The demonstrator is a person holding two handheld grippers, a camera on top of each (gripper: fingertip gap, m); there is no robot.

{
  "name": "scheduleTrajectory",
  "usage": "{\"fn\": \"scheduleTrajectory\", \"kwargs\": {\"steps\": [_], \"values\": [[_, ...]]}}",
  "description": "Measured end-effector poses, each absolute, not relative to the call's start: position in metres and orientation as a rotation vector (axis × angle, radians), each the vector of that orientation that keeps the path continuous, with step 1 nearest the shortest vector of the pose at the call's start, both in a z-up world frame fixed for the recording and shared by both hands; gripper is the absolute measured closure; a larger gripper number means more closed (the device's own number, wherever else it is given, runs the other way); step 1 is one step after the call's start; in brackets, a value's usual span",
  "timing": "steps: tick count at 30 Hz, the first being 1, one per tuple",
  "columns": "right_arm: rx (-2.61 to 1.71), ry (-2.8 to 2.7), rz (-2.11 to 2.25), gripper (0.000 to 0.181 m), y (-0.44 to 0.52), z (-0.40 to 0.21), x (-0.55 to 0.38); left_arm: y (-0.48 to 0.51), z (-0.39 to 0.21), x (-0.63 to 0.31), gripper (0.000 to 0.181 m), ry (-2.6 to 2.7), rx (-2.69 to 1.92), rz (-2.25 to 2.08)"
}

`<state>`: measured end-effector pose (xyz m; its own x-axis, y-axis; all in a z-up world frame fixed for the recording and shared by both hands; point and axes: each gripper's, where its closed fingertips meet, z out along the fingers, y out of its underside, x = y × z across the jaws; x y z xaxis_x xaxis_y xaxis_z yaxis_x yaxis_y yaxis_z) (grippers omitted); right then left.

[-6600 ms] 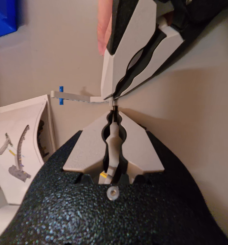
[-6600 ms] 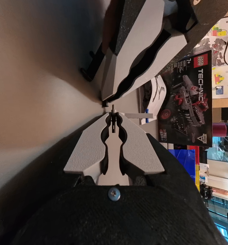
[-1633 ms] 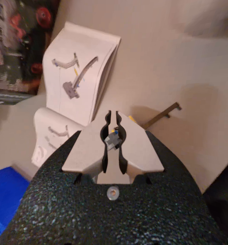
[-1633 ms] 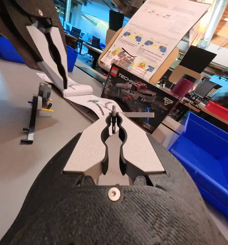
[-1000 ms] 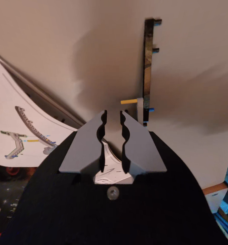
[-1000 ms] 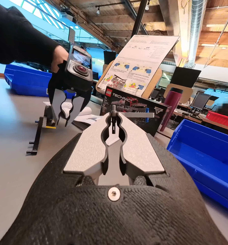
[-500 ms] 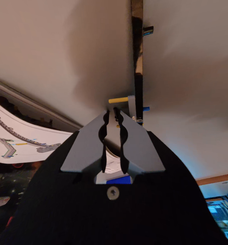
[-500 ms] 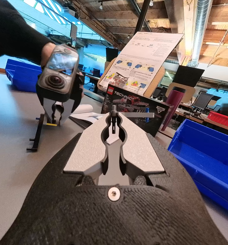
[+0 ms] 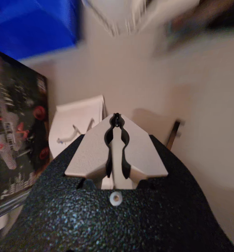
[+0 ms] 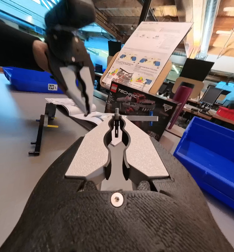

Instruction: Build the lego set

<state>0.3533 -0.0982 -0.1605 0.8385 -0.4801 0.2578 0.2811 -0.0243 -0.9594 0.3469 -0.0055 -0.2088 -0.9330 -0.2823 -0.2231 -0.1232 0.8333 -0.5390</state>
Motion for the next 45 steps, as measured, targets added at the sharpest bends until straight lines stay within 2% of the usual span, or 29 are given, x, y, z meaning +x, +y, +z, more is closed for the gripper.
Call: {"fn": "scheduleTrajectory", "kwargs": {"steps": [4, 8, 15, 39, 45], "values": [[-1.444, 0.237, -0.519, 0.176, -0.093, -0.152, 0.353, -0.050, -0.123, 0.345, 0.180, 2.300, -0.536, -1.509], [-1.339, 0.284, -0.350, 0.177, -0.084, -0.135, 0.345, -0.070, -0.083, 0.333, 0.180, 2.026, -0.584, -1.864], [-1.332, 0.280, -0.255, 0.177, -0.073, -0.128, 0.334, -0.084, -0.092, 0.330, 0.180, 1.976, -0.586, -1.921], [-1.406, 0.204, -0.362, 0.176, -0.066, -0.132, 0.329, -0.083, -0.103, 0.327, 0.180, 2.090, -0.632, -1.885], [-1.368, 0.209, -0.329, 0.176, -0.067, -0.129, 0.328, -0.082, -0.101, 0.327, 0.180, 2.067, -0.695, -1.992]]}}
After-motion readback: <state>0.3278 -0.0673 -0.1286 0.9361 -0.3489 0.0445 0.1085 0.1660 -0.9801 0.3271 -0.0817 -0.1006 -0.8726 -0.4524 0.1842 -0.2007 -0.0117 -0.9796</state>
